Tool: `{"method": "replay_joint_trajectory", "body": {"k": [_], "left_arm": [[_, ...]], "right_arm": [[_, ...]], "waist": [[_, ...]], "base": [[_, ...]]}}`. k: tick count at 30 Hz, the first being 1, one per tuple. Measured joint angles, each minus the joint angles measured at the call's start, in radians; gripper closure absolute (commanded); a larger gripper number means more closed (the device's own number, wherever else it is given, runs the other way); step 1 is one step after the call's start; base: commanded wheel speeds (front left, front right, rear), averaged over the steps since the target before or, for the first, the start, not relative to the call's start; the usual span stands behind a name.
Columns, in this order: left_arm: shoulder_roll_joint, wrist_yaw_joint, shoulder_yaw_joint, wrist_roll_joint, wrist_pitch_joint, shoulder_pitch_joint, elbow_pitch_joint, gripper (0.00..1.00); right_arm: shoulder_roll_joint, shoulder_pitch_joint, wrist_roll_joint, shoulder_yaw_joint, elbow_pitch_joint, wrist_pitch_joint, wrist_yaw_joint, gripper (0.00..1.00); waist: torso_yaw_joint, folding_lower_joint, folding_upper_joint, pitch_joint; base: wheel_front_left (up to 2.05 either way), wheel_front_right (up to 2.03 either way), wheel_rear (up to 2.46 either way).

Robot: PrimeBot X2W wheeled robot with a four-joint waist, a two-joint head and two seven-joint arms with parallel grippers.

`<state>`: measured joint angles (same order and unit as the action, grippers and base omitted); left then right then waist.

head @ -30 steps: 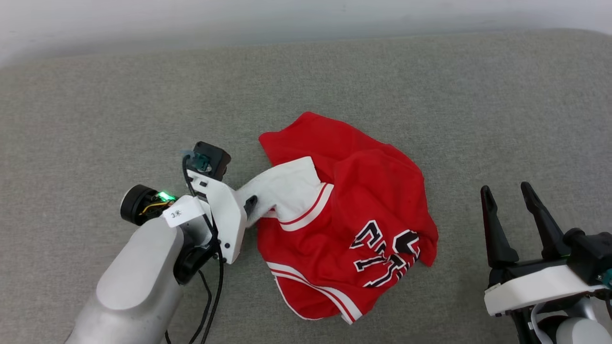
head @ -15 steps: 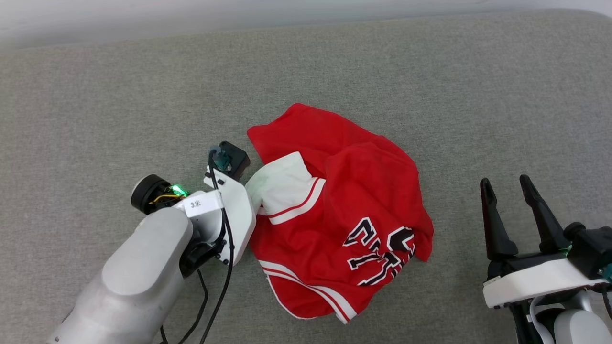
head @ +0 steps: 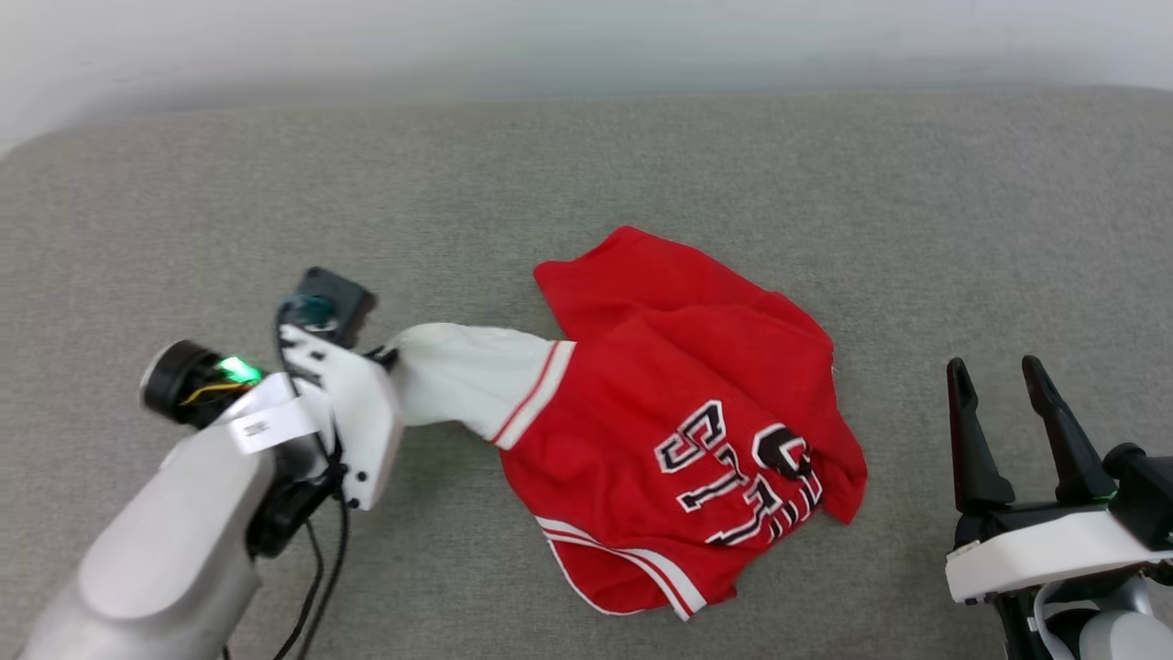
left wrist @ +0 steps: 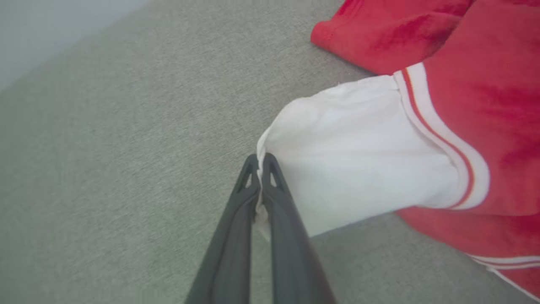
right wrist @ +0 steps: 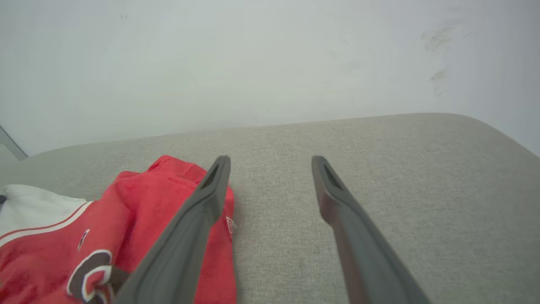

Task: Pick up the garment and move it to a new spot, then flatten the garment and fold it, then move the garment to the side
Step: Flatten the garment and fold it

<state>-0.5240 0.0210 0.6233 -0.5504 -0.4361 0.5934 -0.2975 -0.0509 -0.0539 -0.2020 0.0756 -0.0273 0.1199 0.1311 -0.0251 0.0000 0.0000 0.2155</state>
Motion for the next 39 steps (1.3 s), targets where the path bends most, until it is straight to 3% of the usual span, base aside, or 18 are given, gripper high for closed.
{"method": "replay_joint_trajectory", "body": {"k": [9, 12, 16, 22, 24, 39], "left_arm": [[-0.132, -0.213, -0.183, -0.096, 0.039, -0.259, 0.199, 1.0], [-0.148, -0.272, -0.239, -0.145, 0.057, -0.379, 0.23, 1.0], [-0.136, -0.305, -0.282, -0.207, 0.093, -0.508, 0.216, 1.0], [-0.062, -0.294, -0.28, -0.243, 0.171, -0.576, 0.166, 1.0], [-0.039, -0.285, -0.275, -0.245, 0.195, -0.575, 0.159, 0.0], [0.044, -0.286, -0.256, -0.066, 0.574, -0.488, 0.218, 0.0]], "right_arm": [[0.0, 0.023, -0.002, 0.014, -0.001, 0.0, 0.0, 0.0], [0.0, 0.037, -0.003, 0.018, -0.003, -0.006, 0.0, 0.0], [0.0, 0.042, -0.003, 0.021, -0.005, -0.009, 0.0, 0.0], [0.0, 0.059, 0.0, 0.026, -0.01, -0.024, 0.0, 0.0], [0.0, 0.064, 0.0, 0.031, -0.018, -0.033, 0.0, 0.0], [0.0, 0.112, -0.01, 0.061, -0.025, -0.123, 0.0, 0.0]], "waist": [[0.033, 0.0, 0.0, -0.035], [0.034, -0.0001, 0.0, -0.044], [0.032, 0.0, 0.0, -0.054], [0.03, -0.0001, 0.0, -0.077], [0.032, -0.0001, 0.0, -0.088], [0.032, -0.0001, 0.0, -0.141]], "base": [[0.0, 0.0, 0.0], [0.0, 0.0, 0.0], [0.0, 0.0, 0.0], [0.0, 0.0, 0.0], [0.0, 0.0, 0.0], [0.0, 0.0, 0.0]]}}
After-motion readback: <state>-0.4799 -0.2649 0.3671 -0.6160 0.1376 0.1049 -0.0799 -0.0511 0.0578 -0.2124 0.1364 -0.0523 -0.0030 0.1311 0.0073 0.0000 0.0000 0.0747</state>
